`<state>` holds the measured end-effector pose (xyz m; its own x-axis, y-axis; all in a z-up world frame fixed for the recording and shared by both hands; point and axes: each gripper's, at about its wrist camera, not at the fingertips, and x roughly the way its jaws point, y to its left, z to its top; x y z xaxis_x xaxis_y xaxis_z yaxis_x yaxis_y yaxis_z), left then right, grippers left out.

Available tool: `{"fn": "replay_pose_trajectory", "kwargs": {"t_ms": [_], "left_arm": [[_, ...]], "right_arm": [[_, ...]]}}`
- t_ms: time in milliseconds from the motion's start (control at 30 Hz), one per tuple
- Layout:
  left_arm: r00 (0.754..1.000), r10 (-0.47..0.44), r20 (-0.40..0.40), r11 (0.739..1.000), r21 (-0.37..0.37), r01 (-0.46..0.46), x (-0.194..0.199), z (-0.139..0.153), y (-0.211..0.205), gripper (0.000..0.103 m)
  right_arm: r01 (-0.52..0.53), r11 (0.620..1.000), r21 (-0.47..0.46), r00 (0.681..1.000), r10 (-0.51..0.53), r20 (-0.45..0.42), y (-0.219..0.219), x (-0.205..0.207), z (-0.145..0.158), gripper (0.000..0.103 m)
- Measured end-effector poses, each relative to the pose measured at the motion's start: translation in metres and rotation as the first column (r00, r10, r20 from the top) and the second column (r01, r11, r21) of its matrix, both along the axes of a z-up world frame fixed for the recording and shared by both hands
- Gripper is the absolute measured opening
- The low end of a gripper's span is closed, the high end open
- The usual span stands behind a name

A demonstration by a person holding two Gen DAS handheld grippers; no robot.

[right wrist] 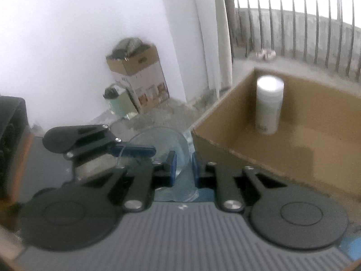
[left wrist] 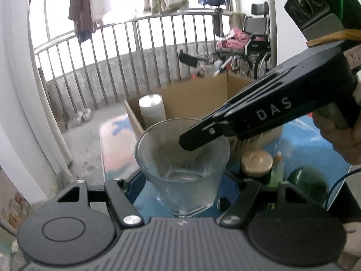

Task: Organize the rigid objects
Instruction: 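Lower the glass cup into the cardboard box and open the right tool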

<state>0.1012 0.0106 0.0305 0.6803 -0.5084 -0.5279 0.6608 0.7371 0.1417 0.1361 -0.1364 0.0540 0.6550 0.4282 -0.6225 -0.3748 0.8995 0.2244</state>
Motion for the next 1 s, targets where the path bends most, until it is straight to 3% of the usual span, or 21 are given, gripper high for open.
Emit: {"fn": "replay_pose_trajectory", "kwargs": {"t_ms": [300, 467, 733, 1000], "left_arm": [[0.990, -0.043, 0.133, 0.997, -0.053, 0.051, 0.007, 0.064, -0.030, 0.072], [0.993, -0.076, 0.090, 0.994, -0.067, 0.082, 0.042, 0.071, -0.050, 0.072], [0.990, -0.090, -0.107, 0.994, -0.069, 0.083, 0.108, 0.033, -0.066, 0.072], [0.966, -0.086, -0.244, 0.995, 0.022, 0.094, 0.140, -0.004, -0.080, 0.072]], "right_arm": [[0.024, 1.000, 0.006, 0.986, -0.025, 0.162, -0.034, -0.005, 0.081, 0.013], [0.060, 0.998, -0.014, 0.983, -0.057, 0.174, -0.061, 0.020, 0.103, 0.013], [0.092, 0.996, 0.014, 0.995, -0.092, 0.022, -0.102, 0.083, 0.072, 0.013], [0.098, 0.993, 0.060, 0.984, -0.088, -0.154, -0.126, 0.126, 0.009, 0.013]]}}
